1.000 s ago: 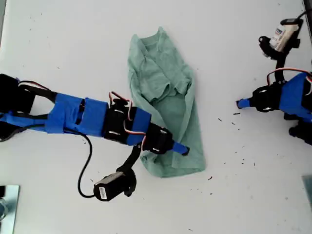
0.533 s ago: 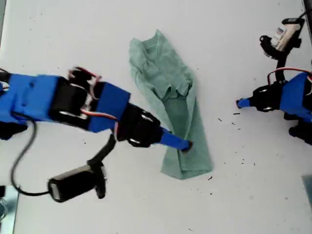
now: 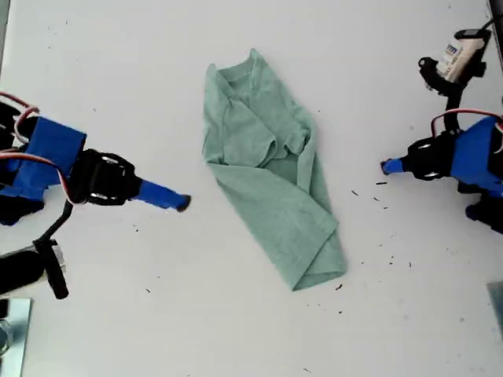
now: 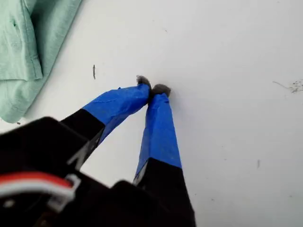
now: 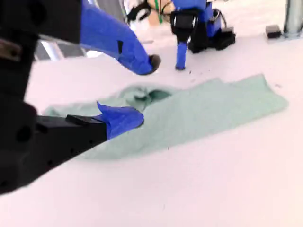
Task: Fold t shirt
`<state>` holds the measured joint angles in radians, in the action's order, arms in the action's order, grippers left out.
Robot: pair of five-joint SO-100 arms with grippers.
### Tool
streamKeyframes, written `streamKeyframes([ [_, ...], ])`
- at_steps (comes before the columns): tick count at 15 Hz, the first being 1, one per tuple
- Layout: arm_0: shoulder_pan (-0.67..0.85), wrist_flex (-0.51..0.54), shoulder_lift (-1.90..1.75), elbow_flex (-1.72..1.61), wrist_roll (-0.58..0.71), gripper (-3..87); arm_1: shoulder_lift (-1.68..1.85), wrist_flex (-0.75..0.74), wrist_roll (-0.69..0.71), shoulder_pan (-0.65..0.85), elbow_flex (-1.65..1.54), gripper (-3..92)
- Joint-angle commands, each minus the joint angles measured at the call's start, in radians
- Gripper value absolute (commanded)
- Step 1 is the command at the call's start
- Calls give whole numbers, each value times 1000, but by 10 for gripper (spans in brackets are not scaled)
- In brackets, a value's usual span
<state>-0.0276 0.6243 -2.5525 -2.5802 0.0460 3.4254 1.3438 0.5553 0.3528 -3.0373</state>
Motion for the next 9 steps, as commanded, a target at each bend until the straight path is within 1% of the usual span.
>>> streamKeyframes([
  [1, 43, 166, -577, -522, -141, 44, 14, 5, -15, -8, -32, 22],
  [2, 83, 382, -788, -568, -178, 29, 14, 6, -18, -8, -32, 22],
  [3, 112, 410, -996, -660, -118, -1, 14, 6, -20, -6, -32, 22],
  [4, 126, 405, -976, -664, -150, -2, 14, 8, -23, -3, -32, 22],
  [6, 129, 362, -881, -669, -153, -2, 12, 9, -29, -8, -32, 22],
  [9, 130, 370, -871, -629, -155, -2, -5, 8, -69, -55, -8, 22],
])
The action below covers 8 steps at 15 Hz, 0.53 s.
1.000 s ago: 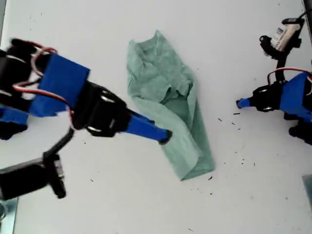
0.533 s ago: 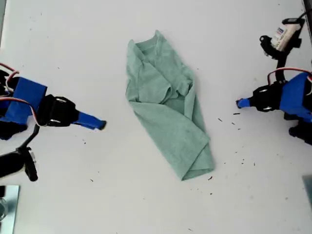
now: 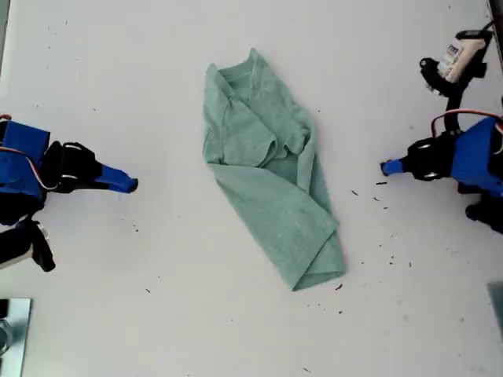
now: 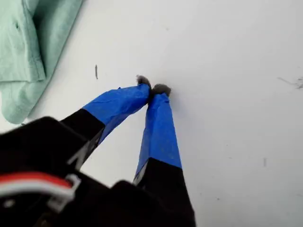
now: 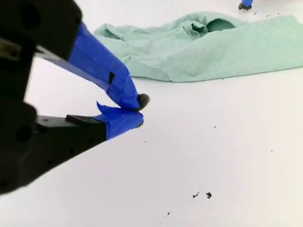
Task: Fold t shirt
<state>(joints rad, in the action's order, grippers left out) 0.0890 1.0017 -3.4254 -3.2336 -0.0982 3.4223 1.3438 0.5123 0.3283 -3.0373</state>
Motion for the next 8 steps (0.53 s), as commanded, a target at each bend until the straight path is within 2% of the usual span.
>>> streamKeyframes([
  [1, 11, -14, 61, 115, -12, -2, -72, -20, -77, -94, 54, 22],
  [3, -58, -71, 508, 474, -17, -2, -479, 57, -91, -164, 454, 22],
  [5, -126, -31, 1094, 994, 41, -2, -819, 153, -57, -238, 887, 22],
  [6, -158, -18, 1336, 1258, 92, 7, -968, 249, -58, -264, 1086, 100],
  [7, -186, 17, 1563, 1529, 141, 125, -1098, 341, -57, -299, 1272, 171],
  [8, -209, 95, 1798, 1829, 178, 252, -1190, 393, -55, -333, 1411, 252],
])
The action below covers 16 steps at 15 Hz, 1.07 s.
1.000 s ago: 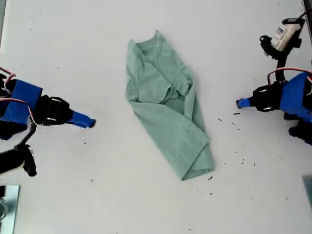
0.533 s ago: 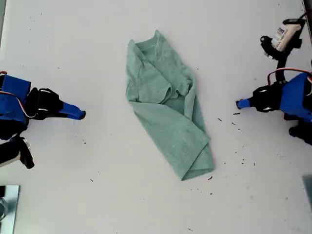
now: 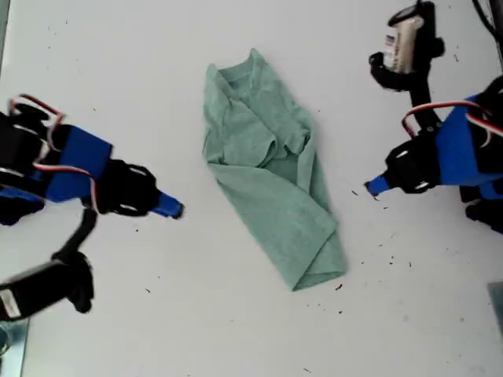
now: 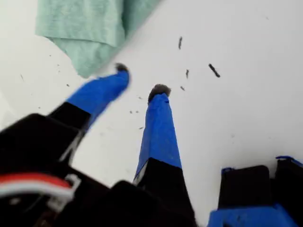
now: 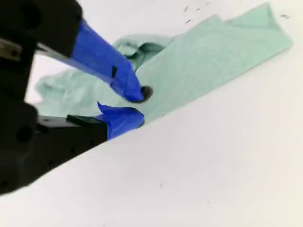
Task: Fold t shirt
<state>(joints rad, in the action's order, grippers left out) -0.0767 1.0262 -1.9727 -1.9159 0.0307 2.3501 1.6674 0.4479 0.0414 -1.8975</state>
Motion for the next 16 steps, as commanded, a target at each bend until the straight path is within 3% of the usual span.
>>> streamKeyframes([
  [1, -60, 147, 563, 815, 89, 294, -163, 67, 26, -74, 345, 360],
  [2, -69, 176, 726, 1043, 124, 324, -196, 74, 26, -101, 393, 367],
  [9, 11, 54, 986, 1062, 167, 314, -469, 18, -98, -233, 328, 377],
  [14, 64, 61, 1143, 1077, 218, 305, -494, -308, -140, -258, 49, 373],
  [16, 71, 98, 1183, 1078, 238, 226, -549, -495, -132, -258, -43, 338],
])
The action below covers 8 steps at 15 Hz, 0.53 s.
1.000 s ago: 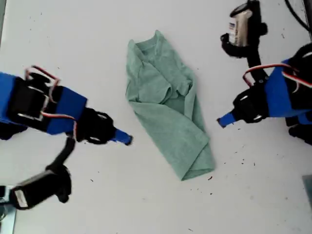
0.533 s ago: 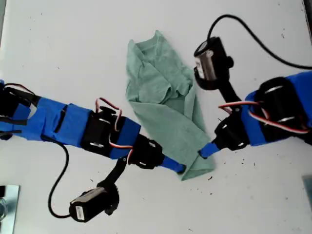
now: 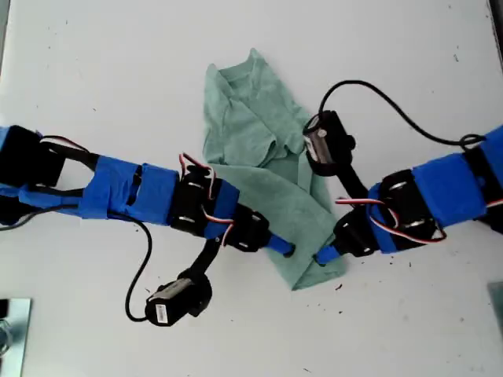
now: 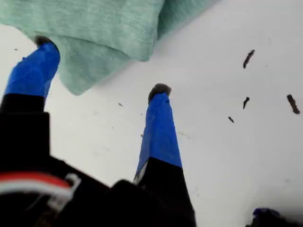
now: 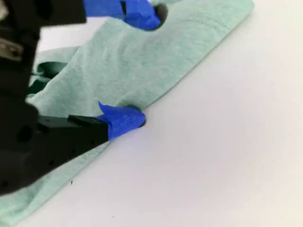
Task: Fold t shirt
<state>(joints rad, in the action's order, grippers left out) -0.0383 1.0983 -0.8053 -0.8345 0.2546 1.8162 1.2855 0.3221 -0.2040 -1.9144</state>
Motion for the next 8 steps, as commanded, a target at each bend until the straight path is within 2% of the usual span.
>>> streamKeyframes([
  [1, 18, 52, 29, -5, 17, 215, -81, -199, 0, -11, -41, 322],
  [3, -12, 101, 71, -5, 21, 198, -253, -301, 0, -15, 15, 272],
  [4, -15, 143, 101, -6, 28, 171, -331, -322, 3, -18, 66, 198],
  [5, -14, 176, 112, -6, 44, 140, -396, -308, 3, -25, 140, 29],
  [7, -5, 204, 117, -8, 69, 8, -502, -221, 37, -43, 341, 1],
  [8, -14, 190, 107, -8, 61, -1, -534, -173, 43, -51, 430, 1],
])
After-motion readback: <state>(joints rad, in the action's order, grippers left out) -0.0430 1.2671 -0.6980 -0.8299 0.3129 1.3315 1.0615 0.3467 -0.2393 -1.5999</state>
